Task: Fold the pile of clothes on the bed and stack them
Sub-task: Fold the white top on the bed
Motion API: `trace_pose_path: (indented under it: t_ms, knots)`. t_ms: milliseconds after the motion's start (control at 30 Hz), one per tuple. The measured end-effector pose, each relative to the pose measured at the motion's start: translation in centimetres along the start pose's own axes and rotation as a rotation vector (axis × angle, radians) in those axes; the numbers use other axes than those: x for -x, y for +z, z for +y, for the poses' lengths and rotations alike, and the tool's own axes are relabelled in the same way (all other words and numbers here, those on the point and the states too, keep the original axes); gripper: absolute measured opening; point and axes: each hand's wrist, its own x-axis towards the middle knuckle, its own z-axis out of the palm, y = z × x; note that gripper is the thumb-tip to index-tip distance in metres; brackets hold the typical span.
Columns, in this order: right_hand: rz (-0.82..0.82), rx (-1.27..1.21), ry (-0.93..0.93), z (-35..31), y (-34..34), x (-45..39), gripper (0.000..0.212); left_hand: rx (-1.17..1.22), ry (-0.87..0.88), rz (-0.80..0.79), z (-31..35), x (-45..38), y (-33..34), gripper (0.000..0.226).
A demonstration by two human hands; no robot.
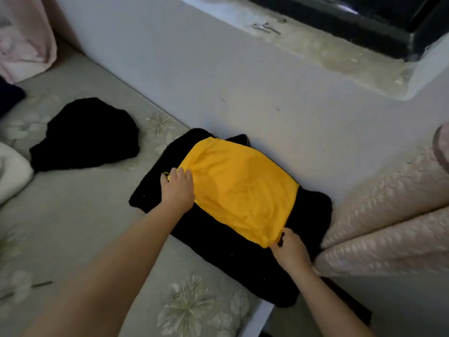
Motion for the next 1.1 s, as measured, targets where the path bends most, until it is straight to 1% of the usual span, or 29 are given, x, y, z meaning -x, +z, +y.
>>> trace_pose_path:
  t_ms: [33,100,167,300,400,500,600,667,800,967,1100]
  knots:
    - [0.018,0.130,-0.093,-0.2,0.0,0.3,0.027,-0.058,0.063,-0.006,0.0,0.7,0.6,0.063]
    - [0.079,0.371,-0.276,-1.4,-0.5,0.4,0.030,-0.120,0.153,-0.014,0.2,2.2,1.0,0.059]
    - [0.106,0.505,-0.436,-3.7,-1.2,0.3,0.035,-0.099,0.136,-0.016,0.1,4.0,0.5,0.056]
    - [0.057,0.597,-0.745,-10.7,-2.3,1.8,0.045,0.082,-0.070,0.064,-2.5,8.8,-2.0,0.053]
    - [0.134,0.585,-0.918,-16.6,-2.1,5.4,0.051,0.190,-0.239,0.130,-6.0,14.0,-4.6,0.051]
    - [0.188,0.543,-1.150,-21.5,-1.0,10.8,0.052,0.217,-0.414,0.220,-9.5,20.9,-6.4,0.048]
    - [0.150,0.522,-1.333,-24.7,0.7,17.2,0.052,0.216,-0.593,0.317,-12.2,29.0,-6.8,0.049]
    - [0.121,0.520,-1.436,-25.7,2.3,21.9,0.052,0.203,-0.700,0.347,-13.5,34.8,-6.4,0.048]
    - [0.054,0.557,-1.598,-25.3,6.2,31.6,0.056,0.256,-0.899,0.348,-15.0,46.0,-3.7,0.047]
    - [-0.042,0.647,-1.752,-23.3,12.9,43.8,0.054,0.347,-1.089,0.245,-16.5,59.5,1.5,0.048]
    - [-0.145,0.761,-1.832,-20.3,20.7,55.6,0.049,0.387,-1.206,0.180,-18.5,71.9,7.6,0.048]
